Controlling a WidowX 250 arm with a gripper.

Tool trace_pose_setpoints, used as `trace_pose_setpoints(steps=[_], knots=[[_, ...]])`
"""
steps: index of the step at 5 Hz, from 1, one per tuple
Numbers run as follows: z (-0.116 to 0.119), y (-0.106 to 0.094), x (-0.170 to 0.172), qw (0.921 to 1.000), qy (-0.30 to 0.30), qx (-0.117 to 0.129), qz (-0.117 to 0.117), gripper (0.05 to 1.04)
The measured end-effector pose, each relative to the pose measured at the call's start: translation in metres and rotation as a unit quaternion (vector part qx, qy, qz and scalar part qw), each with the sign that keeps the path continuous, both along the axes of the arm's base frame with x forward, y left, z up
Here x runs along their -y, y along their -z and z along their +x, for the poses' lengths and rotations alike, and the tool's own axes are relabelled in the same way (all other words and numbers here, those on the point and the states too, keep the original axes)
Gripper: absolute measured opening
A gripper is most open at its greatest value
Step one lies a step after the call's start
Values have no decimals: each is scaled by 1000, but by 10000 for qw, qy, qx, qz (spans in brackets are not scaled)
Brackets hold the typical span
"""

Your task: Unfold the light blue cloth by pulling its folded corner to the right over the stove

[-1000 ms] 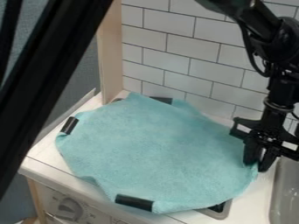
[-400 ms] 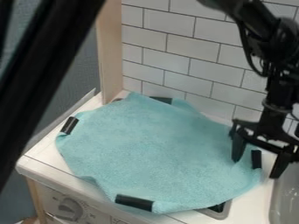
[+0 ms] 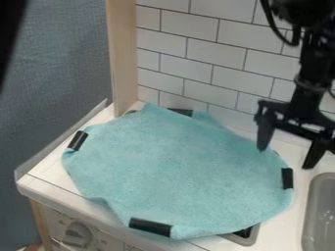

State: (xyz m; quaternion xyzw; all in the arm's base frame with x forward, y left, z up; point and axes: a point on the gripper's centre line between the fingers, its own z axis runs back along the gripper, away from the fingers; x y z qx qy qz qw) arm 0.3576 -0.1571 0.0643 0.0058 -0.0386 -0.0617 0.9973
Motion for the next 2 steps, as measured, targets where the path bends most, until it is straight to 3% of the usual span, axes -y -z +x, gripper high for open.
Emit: trace_pose_setpoints(steps=[2], knots=[[0,-3,0,10000,-30,49,-25,999]])
